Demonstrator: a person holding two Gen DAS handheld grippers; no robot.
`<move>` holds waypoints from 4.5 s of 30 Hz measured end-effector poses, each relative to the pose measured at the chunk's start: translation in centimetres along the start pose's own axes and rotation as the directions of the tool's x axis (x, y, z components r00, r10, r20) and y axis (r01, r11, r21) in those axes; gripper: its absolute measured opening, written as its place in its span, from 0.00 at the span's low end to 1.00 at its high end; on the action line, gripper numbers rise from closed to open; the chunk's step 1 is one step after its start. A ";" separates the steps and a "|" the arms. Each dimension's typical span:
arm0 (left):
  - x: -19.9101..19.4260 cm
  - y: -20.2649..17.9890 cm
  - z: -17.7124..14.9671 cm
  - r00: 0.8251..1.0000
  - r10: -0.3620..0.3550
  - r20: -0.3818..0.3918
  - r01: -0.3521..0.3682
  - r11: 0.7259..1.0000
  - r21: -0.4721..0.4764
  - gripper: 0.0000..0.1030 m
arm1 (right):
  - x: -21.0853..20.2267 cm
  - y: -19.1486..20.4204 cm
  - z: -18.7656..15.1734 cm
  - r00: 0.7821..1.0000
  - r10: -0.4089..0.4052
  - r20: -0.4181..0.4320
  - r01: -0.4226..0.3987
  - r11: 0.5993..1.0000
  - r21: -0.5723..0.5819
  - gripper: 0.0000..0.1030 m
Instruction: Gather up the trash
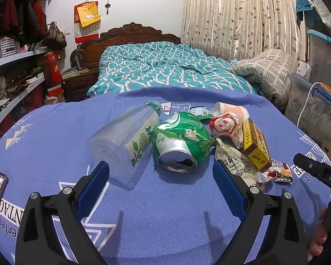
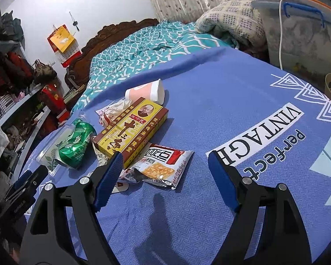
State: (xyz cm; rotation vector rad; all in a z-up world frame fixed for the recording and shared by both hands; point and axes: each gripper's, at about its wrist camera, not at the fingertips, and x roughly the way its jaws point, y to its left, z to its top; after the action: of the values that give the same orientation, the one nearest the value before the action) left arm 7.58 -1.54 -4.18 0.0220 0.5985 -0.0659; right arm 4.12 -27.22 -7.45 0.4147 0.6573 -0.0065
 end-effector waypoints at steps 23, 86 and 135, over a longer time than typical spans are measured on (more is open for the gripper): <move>0.2 -0.4 0.1 1.000 0.009 -0.013 -0.009 1.000 0.009 0.88 | 0.1 0.1 0.1 1.000 0.029 0.001 -0.029 1.000 0.004 0.77; 0.7 -0.7 0.9 0.971 -0.175 -0.162 0.189 0.979 0.074 0.72 | -3.7 -2.2 1.4 0.981 0.167 -0.094 -0.174 0.982 -0.075 0.64; 0.8 -13.0 6.1 0.744 -0.547 -0.384 0.610 0.790 0.057 0.90 | -8.7 -9.6 -4.1 0.984 -0.178 0.022 0.179 0.976 -0.121 0.61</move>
State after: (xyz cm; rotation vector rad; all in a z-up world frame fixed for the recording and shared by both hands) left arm 10.72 -14.82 0.38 0.0208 0.9414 -0.7478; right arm -6.53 -35.56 -8.71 0.2363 0.6785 -0.1386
